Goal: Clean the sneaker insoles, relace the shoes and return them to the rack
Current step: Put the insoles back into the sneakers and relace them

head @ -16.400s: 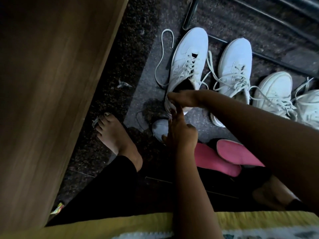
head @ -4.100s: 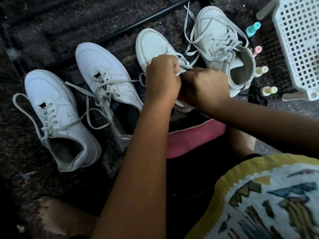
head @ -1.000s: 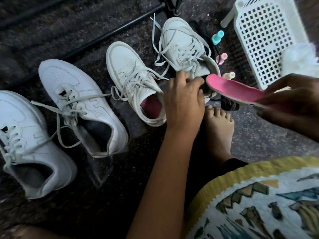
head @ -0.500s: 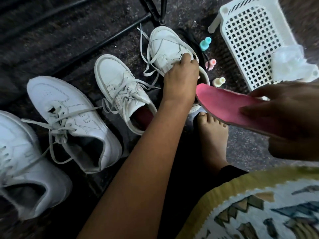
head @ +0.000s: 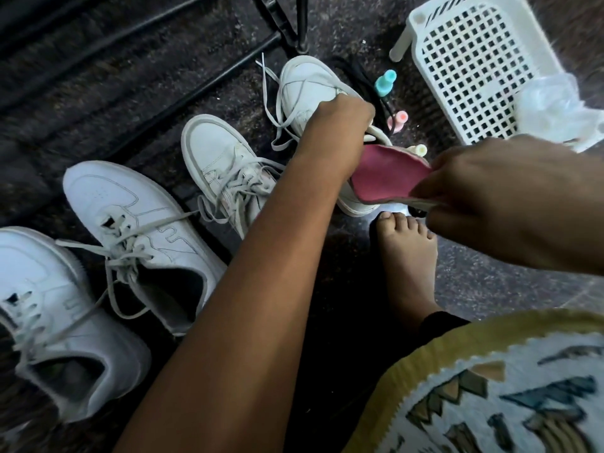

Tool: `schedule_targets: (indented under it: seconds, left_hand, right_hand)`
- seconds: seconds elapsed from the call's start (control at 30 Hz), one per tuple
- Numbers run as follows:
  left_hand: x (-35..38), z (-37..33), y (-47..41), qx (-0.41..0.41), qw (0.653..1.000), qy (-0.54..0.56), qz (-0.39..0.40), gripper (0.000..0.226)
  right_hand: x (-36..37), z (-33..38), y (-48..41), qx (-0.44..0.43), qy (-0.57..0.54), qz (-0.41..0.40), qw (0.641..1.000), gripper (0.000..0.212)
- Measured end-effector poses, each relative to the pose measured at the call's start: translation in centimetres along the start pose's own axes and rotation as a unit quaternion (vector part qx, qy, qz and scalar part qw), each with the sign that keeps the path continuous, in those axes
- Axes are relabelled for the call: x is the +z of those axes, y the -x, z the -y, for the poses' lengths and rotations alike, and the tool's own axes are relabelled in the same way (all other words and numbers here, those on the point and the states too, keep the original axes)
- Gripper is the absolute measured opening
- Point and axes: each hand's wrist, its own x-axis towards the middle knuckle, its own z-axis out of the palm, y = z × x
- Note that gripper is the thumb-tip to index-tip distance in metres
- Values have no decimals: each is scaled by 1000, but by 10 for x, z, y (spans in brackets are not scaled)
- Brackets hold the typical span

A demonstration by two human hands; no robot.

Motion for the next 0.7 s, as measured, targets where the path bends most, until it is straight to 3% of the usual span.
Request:
schedule_targets:
  seconds: [0.1, 0.33, 0.5, 0.7]
  left_hand:
    - [-1, 2, 2, 4, 1000, 23, -6, 9]
    - [4, 8, 2, -12, 996, 84, -13, 17]
    - [6, 7, 5, -28, 995, 88, -39, 17]
    - [11, 6, 2, -31, 994, 95, -38, 19]
  right_hand:
    - [26, 8, 2, 15, -81, -32, 996, 56]
    - [59, 3, -1, 106, -261, -133, 950, 40]
    - [65, -3, -17, 115, -275, -197, 934, 45]
    - [67, -7, -18, 108, -156, -72, 979, 63]
